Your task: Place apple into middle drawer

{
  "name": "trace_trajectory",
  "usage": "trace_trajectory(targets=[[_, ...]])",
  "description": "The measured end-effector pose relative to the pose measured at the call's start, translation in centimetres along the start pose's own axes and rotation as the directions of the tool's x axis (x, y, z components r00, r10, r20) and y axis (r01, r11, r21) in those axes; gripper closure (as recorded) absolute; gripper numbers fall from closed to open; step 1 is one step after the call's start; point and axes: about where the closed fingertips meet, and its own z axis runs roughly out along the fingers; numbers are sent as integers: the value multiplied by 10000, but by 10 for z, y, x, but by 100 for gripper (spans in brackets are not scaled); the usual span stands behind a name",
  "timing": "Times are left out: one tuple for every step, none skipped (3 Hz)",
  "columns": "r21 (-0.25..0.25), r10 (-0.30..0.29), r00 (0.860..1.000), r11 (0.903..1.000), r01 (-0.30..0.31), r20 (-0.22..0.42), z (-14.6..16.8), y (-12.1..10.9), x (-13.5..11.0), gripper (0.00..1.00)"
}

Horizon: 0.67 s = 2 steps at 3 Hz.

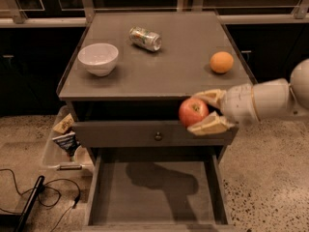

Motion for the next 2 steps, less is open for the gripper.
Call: trace_trajectory(targets=[[-258, 1045, 9934, 9941, -1058, -473, 41, 47, 48, 100], [-256, 1035, 9935, 9942, -1048, -467, 41, 47, 48, 100]])
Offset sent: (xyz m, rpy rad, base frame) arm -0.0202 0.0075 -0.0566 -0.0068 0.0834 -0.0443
